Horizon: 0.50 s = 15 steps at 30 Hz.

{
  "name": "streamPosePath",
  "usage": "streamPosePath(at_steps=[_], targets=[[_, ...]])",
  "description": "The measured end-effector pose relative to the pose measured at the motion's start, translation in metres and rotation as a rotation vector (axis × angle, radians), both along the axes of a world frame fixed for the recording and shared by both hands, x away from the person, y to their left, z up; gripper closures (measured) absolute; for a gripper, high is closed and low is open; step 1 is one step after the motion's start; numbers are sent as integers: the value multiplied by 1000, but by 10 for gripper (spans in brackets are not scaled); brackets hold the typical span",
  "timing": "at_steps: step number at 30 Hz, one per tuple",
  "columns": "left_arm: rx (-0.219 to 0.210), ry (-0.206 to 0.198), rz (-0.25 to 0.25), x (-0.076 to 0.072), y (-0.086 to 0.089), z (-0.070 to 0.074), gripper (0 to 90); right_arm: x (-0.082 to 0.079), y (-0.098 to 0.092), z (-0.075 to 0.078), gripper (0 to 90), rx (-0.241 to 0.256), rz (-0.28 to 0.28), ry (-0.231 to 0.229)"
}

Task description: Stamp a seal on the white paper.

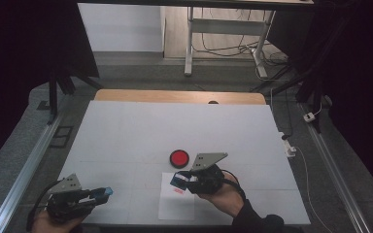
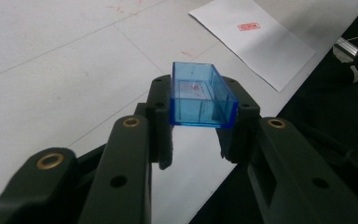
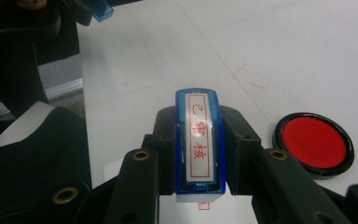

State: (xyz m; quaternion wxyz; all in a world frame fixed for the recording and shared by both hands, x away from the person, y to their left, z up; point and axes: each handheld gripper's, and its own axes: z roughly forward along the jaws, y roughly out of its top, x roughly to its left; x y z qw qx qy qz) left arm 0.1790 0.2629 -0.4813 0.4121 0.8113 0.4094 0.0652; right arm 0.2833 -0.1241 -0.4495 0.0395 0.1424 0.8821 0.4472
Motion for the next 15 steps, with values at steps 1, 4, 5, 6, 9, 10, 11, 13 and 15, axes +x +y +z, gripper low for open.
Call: streamPosePath(at_steps=[1,4,5,6,9,10,11,13,15], targets=[[1,-1,0,0,0,0,679,0,-1,1,698,2,2,1],[0,0,1,0,0,0,679,-1,-2,4,698,15,1,-4],[-1,0,1,0,0,0,679,-1,-3,5,698,21,0,-4],[0,0,1,0,0,0,679,-1,-3,6,698,27,-1,-5],[-1,-1,0,0,0,0,679,-1,-5,10,698,40,-3,-7],[-1,-1,0,0,0,0,679,-2,-5,11,698,43,-4,-8],[-1,-1,0,0,0,0,679,-2,-6,12,698,46,-6,-6],[0,-1,0,0,0,0,679,-3,-6,14,698,52,-6,-6],[2,-2,-2,0,0,0,679,-3,-7,16,698,54,-3,-15]])
